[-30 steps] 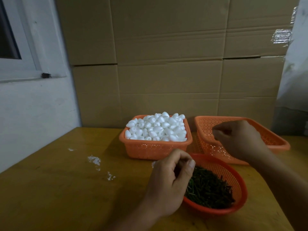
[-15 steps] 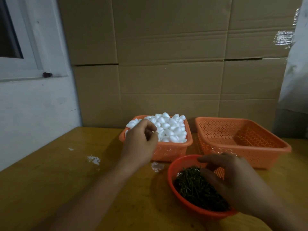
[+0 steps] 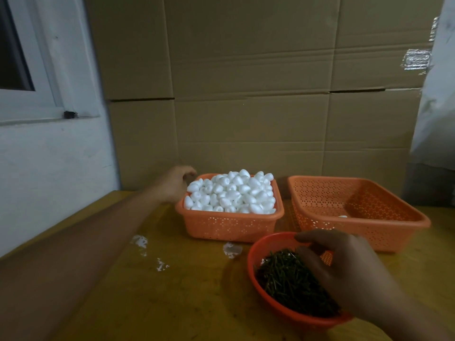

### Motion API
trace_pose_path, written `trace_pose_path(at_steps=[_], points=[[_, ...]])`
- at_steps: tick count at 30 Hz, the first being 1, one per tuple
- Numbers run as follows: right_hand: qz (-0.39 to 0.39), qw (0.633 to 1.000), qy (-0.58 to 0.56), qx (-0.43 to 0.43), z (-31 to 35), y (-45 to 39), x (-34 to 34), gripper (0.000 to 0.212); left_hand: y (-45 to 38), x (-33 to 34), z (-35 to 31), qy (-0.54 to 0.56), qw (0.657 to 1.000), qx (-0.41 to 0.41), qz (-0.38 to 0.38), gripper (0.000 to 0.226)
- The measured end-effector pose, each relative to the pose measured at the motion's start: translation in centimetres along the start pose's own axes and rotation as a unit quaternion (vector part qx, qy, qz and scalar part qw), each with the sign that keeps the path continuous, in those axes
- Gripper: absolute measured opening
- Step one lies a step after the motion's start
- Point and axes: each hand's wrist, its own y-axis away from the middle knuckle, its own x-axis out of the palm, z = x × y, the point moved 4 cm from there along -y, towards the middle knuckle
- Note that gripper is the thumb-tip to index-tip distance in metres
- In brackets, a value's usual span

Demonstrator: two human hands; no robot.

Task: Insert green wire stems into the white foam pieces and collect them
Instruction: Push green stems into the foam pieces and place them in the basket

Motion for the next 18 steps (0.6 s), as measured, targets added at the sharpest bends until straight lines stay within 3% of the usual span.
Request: trace_pose_path(at_steps=[6, 12, 18], points=[[0.018, 1.000, 0.015, 0.002, -0.1, -0.1, 0.3, 0.044, -0.1, 1.4, -1.0, -0.028, 0.993, 0.008, 0.117, 0.022], [0.024, 0.999, 0.037, -0.012, -0.4, -0.1, 0.4, 0.040, -0.3, 1.5, -1.2, -0.093, 0.992, 0.008, 0.080, 0.030], [0.022, 0.999, 0.040, -0.023, -0.6, -0.2, 0.7, 0.032, 0.2, 1.3, -1.5, -0.060, 0.998, 0.005, 0.029, 0.027]])
